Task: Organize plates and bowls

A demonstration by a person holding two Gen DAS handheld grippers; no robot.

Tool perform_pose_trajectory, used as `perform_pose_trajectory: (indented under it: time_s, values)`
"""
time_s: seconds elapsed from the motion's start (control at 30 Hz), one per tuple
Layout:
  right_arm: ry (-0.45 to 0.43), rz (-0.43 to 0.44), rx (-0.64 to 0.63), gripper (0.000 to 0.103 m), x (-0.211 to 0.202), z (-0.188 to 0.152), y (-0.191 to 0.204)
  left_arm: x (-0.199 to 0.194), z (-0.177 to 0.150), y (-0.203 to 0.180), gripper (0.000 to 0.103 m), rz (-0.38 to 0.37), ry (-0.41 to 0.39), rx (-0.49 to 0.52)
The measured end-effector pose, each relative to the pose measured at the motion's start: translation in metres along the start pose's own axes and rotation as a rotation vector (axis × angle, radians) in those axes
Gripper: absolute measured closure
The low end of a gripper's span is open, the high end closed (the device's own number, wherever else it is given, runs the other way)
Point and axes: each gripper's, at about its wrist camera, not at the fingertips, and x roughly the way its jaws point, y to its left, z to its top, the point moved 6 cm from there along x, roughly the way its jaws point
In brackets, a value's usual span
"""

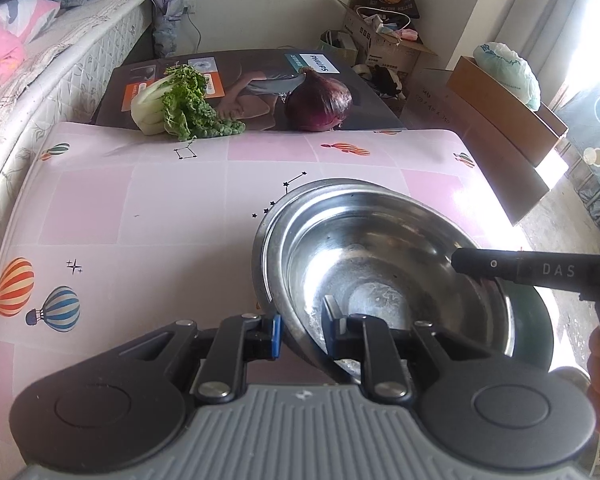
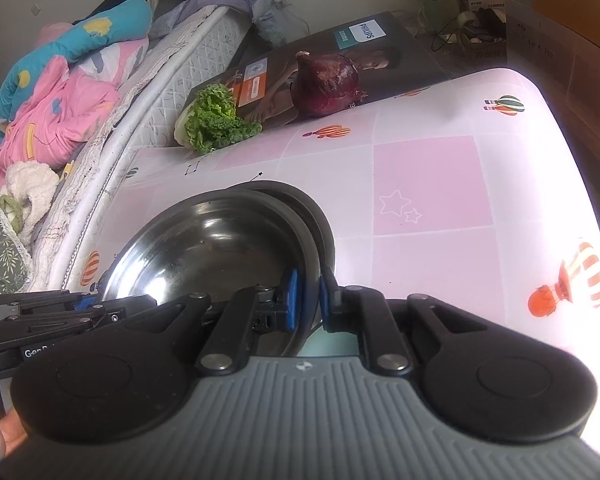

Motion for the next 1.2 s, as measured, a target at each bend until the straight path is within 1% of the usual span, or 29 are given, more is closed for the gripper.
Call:
perform_pose_trajectory:
  time_s: [0.17,0.3,0.5,0.67,0.77,1.0,1.13,1.2]
  values:
    - [0.012,-0.004,-0.014,0.091,0.008,0.007,0.003,0.007,0.002,0.002,0.081,0.005,0.019,-0.001]
    - [0.017,-0.011,-0.016,0.091,0.012,0.01,0.001,0.009,0.005,0.003,0.079,0.012,0.011,0.01]
    - [0.02,-0.009,-0.002,0.09,0.012,0.011,-0.003,0.011,0.009,0.004,0.07,0.014,0.002,0.008]
    - [0.019,-0.007,0.002,0.09,0.008,0.011,-0.004,0.011,0.01,0.005,0.059,0.002,-0.006,-0.003]
    - [0.012,0.007,0.019,0.09,0.002,0.012,-0.006,0.009,0.011,0.007,0.055,-0.006,-0.009,-0.018]
    - [-0.017,0.043,0.051,0.09,-0.022,0.012,-0.012,-0.004,0.013,0.017,0.055,-0.016,-0.042,-0.053]
    - [-0.05,0.072,0.053,0.09,-0.042,0.007,-0.013,-0.017,0.011,0.016,0.054,-0.017,-0.062,-0.025]
    - [-0.065,0.093,0.063,0.089,-0.054,0.003,-0.015,-0.023,0.007,0.011,0.05,-0.022,-0.064,0.004]
